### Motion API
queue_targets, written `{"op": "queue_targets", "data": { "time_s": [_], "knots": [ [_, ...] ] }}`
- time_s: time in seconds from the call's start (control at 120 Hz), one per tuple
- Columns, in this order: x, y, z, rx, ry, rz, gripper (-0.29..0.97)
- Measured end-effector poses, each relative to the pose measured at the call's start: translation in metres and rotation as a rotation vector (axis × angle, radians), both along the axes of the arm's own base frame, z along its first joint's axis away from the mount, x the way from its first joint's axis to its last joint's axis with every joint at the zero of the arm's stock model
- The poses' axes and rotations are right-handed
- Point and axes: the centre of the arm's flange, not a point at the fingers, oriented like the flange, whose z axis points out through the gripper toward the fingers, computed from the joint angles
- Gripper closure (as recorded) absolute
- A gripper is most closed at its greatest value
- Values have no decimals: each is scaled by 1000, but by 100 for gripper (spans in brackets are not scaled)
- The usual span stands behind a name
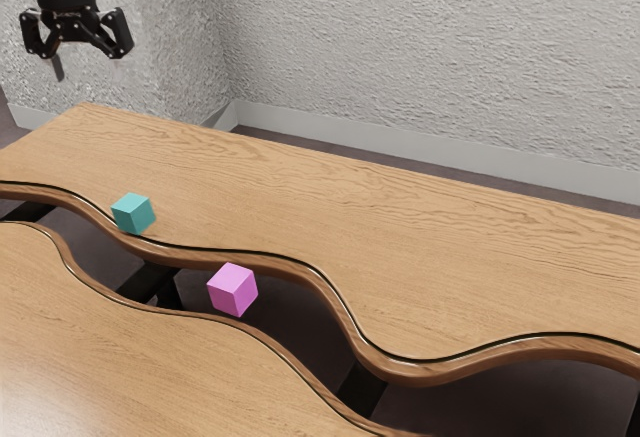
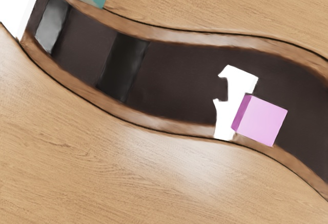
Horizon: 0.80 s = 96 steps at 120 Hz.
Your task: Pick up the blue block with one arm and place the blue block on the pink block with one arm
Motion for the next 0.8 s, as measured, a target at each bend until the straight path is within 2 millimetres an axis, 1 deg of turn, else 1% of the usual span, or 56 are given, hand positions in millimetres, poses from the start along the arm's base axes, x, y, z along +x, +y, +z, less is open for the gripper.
{"op": "queue_targets", "data": {
  "time_s": [0.05,0.1,0.117,0.142,0.158,0.175,0.2,0.233,0.267,0.308,0.367,0.425,0.483,0.517,0.55,0.608,0.65,0.683,0.717,0.75,0.775,0.8],
  "knots": [
    [0,1,0,-1,-2,-12,0],
    [2,-4,1,-3,-4,-33,0],
    [0,-6,9,0,-19,-41,0],
    [-8,-12,45,17,-92,-53,0],
    [-20,-18,73,30,-145,-60,0],
    [-32,-24,96,42,-187,-68,0],
    [-46,-33,119,54,-229,-81,0],
    [-57,-43,136,62,-259,-101,0],
    [-62,-54,144,64,-270,-124,0],
    [-64,-68,147,63,-271,-159,0],
    [-66,-89,151,60,-271,-211,0],
    [-65,-108,150,52,-264,-260,0],
    [-61,-122,143,42,-245,-297,0],
    [-65,-127,140,42,-230,-305,0],
    [-75,-127,132,49,-201,-297,0],
    [-104,-118,107,60,-135,-248,0],
    [-131,-112,78,67,-99,-212,0],
    [-148,-100,52,60,-78,-175,0],
    [-163,-85,19,46,-55,-138,0],
    [-168,-79,-14,28,-27,-122,0],
    [-170,-75,-43,7,2,-113,0],
    [-170,-72,-66,-9,25,-104,0]
  ]
}}
